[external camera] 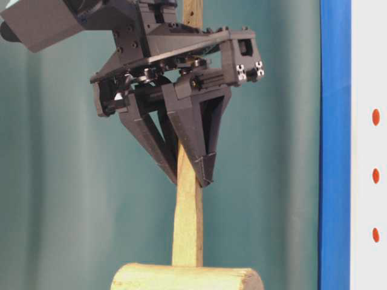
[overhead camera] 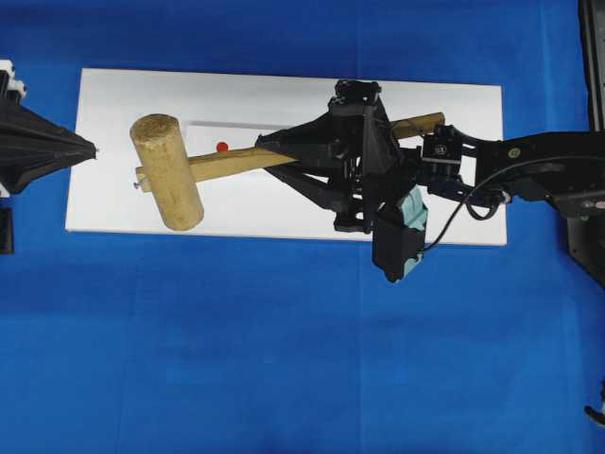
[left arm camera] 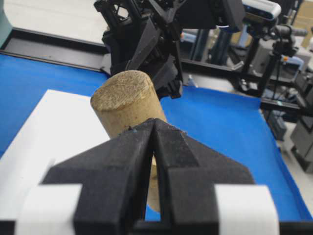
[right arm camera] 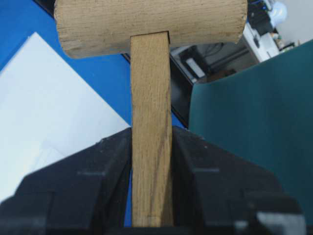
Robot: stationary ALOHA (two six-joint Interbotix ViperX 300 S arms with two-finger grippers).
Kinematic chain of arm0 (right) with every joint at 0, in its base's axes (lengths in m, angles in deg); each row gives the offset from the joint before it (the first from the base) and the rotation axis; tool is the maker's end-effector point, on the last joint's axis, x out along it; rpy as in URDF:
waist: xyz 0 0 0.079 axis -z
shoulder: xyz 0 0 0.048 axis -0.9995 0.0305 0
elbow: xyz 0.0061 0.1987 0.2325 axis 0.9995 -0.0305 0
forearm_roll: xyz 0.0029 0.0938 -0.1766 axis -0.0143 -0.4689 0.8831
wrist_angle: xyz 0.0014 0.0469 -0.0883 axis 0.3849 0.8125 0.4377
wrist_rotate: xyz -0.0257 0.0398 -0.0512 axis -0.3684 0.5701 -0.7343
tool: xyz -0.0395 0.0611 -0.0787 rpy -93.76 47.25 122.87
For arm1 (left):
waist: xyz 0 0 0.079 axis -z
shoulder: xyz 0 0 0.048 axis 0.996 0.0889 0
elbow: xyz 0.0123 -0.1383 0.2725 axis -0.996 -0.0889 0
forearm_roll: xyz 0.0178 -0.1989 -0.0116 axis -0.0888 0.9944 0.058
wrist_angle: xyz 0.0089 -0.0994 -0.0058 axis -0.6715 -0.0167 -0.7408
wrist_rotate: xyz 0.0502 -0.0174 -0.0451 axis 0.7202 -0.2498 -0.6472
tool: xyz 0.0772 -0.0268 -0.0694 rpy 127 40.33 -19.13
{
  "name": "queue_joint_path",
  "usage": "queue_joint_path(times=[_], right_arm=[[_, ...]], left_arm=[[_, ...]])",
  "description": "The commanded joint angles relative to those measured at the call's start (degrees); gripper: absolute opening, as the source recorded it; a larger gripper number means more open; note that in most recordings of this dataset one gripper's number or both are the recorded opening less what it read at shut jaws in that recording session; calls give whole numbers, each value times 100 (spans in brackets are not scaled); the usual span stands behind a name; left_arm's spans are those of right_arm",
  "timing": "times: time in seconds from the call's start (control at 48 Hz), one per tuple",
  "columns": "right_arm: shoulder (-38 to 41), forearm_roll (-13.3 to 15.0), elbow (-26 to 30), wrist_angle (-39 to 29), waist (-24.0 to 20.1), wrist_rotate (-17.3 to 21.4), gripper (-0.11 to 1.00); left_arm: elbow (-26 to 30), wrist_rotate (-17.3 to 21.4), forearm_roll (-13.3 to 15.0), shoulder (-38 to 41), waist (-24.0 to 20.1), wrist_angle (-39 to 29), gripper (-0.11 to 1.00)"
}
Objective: Hit the mark with a hammer.
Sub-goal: 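Lift the mallet with the right gripper over the board, then grasp the mallet head with the left gripper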
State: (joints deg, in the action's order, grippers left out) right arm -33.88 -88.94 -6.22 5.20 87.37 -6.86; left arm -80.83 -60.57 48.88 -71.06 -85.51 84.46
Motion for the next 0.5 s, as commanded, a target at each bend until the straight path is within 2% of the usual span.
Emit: queue_joint_path(times=[0.0,0.104,0.146,0.229,0.396,0.48], right_arm=[[-176,9,70,149,-18,18,10],[-176,9,79,185,-18,18,10],[-176,9,79,193,-18,18,10],[-176,9,79,202,-18,18,10],[-176,9,88,193,-18,18,10],[-176,9,88,193,-18,18,10]], left_arm=[[35,-44,9,79,-35,26,0],[35,-158,9,79,-44,26,1],[35,-229,9,70,-53,35,5],[26,-439,9,79,-79,26,25],[26,-712,9,79,-141,26,75],[26,-773,9,79,-193,53,90]])
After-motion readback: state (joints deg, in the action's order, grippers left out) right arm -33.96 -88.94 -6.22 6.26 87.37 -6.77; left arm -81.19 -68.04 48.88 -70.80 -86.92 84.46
